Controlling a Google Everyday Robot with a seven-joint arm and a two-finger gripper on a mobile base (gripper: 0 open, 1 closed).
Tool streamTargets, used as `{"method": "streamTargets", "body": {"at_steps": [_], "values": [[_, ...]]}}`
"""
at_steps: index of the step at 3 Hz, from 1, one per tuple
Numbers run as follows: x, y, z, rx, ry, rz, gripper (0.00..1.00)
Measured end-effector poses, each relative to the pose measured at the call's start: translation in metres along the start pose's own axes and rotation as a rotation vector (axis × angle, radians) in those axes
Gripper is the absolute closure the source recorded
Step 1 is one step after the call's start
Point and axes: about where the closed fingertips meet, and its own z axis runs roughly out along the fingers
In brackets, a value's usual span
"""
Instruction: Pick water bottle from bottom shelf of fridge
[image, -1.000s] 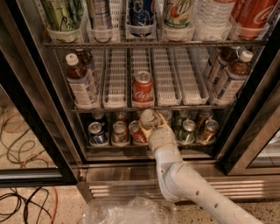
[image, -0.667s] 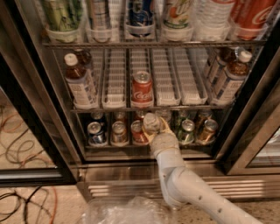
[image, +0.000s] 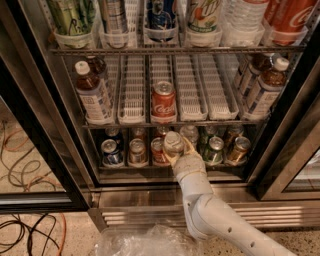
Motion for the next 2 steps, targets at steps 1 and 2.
{"method": "streamTargets", "body": {"at_steps": [1, 2], "values": [[-0.003, -0.004, -0.014, -0.013, 0.044, -0.016, 1.00], [-0.037, -0.021, -0.079, 0.002, 0.112, -0.170, 1.00]]}}
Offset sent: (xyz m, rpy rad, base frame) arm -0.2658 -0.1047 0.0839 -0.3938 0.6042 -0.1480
